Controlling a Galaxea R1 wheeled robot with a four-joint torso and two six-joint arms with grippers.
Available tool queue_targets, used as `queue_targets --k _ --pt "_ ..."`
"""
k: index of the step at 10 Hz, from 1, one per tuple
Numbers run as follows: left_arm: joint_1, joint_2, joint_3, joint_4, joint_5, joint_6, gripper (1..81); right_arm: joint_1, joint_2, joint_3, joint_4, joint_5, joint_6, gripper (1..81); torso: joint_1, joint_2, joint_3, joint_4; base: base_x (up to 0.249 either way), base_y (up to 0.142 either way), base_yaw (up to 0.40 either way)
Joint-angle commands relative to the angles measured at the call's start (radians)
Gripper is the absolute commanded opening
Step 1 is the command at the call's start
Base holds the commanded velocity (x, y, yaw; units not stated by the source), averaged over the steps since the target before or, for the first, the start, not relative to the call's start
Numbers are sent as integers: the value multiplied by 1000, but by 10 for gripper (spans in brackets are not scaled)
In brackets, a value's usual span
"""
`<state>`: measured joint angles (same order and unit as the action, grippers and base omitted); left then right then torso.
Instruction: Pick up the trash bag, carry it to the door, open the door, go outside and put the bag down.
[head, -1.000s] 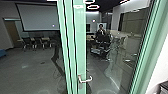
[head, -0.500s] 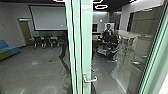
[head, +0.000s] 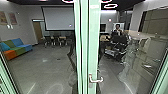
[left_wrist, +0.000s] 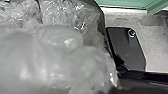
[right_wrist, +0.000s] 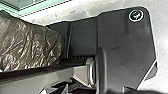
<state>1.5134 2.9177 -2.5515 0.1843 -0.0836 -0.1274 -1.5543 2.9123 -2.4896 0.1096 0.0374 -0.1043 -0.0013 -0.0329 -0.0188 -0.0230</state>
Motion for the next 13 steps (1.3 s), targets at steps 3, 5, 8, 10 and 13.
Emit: queue_targets --k 3,5,8,10,13 --pt "-52 -1 -7 12 44 5 10 50 0 8 -4 -54 -5 811 1 0 0 0 0 0 195" --pt "-52 0 -7 12 45 5 10 50 0 8 -4 -54 -5 811 1 0 0 0 0 0 184" --pt "-54 2 -9 14 48 6 10 48 1 8 -4 -54 -5 811 1 0 0 0 0 0 146" --pt "-54 2 -9 14 48 6 10 50 1 6 -5 -54 -5 811 1 0 0 0 0 0 131" --pt "-54 2 -9 14 48 6 10 53 1 3 -5 -56 -5 811 1 0 0 0 0 0 145"
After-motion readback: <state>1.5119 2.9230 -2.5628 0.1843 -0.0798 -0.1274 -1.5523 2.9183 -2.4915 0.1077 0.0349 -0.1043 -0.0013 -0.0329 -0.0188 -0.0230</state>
